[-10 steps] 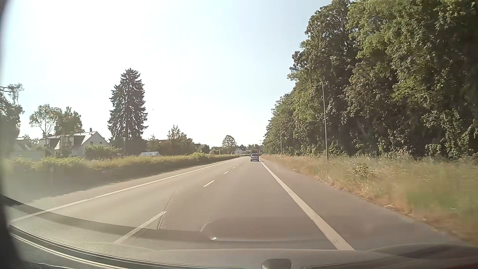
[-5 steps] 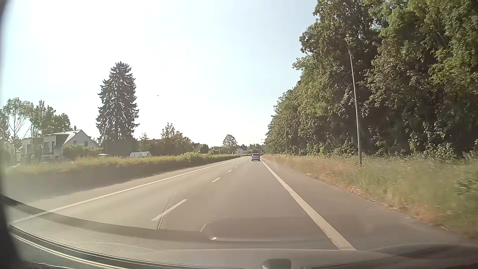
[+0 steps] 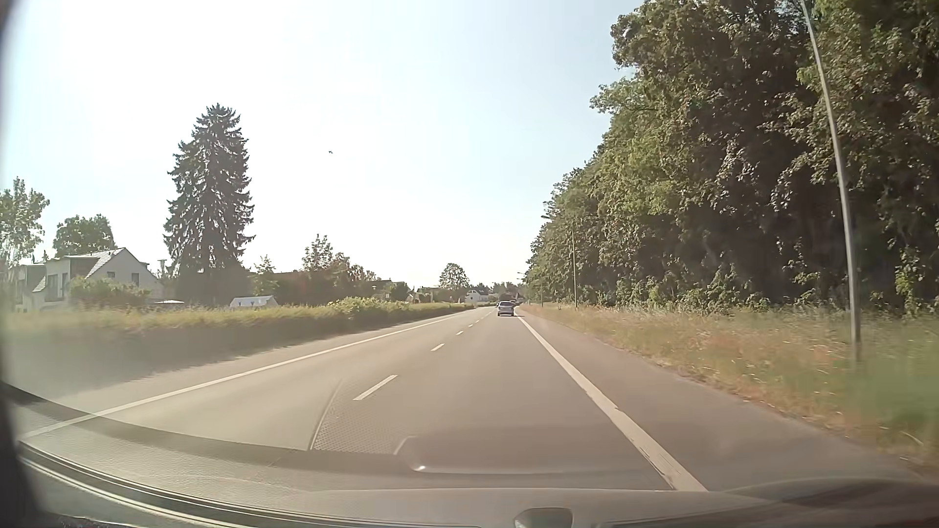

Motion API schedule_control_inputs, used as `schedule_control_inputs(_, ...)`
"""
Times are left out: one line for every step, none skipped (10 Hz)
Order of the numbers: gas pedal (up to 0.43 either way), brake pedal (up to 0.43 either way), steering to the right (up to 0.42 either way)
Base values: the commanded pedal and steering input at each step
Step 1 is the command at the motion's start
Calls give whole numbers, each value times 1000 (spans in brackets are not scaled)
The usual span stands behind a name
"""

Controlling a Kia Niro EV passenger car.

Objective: Follow the waypoints while adhering to traffic rules and regulations

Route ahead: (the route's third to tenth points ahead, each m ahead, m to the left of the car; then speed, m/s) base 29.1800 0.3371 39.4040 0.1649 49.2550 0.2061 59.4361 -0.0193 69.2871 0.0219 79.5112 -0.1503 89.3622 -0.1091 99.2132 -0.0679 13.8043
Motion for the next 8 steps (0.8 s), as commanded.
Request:
schedule_control_inputs(59, 30, -2)
schedule_control_inputs(59, 30, -2)
schedule_control_inputs(59, 30, -1)
schedule_control_inputs(59, 30, -1)
schedule_control_inputs(59, 30, 0)
schedule_control_inputs(59, 30, 0)
schedule_control_inputs(59, 30, 0)
schedule_control_inputs(59, 30, 1)
